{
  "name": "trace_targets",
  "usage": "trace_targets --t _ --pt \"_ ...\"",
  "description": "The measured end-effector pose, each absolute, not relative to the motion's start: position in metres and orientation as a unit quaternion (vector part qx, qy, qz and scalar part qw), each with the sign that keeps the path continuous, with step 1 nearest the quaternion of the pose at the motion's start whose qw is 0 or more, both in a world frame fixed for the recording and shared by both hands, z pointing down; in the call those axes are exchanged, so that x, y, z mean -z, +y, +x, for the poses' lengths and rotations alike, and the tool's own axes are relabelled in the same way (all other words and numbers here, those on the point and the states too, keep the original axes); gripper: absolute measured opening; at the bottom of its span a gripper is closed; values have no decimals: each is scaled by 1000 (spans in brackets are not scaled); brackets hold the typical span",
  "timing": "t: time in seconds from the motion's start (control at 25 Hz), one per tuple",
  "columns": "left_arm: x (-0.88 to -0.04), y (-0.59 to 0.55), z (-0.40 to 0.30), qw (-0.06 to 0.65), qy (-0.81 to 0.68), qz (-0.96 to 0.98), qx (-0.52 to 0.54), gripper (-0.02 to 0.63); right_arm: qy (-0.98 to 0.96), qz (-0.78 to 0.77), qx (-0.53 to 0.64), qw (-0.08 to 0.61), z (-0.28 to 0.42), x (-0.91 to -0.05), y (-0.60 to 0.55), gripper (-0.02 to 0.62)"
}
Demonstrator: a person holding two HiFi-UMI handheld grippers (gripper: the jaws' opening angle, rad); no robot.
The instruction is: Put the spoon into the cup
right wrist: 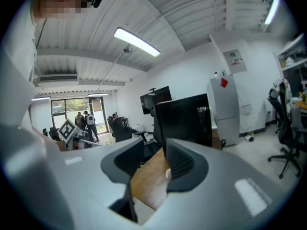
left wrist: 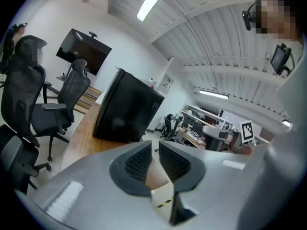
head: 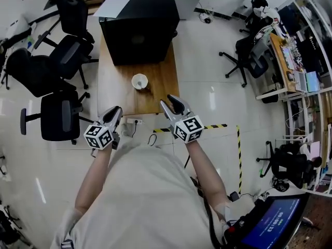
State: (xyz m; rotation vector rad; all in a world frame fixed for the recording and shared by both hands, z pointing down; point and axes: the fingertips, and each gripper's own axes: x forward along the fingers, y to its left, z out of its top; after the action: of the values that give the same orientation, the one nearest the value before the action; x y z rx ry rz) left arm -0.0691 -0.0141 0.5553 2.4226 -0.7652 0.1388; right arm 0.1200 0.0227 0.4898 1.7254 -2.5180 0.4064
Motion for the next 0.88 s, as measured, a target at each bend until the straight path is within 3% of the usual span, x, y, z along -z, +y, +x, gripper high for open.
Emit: trace_targets --t 0.56,0.88 --pt "-561 126 -31 288 -340 893 -60 23 -792 579 -194 23 221 -553 154 140" --pt "-558 167 -45 292 -389 873 -43 21 -801 560 -212 20 222 -567 172 140"
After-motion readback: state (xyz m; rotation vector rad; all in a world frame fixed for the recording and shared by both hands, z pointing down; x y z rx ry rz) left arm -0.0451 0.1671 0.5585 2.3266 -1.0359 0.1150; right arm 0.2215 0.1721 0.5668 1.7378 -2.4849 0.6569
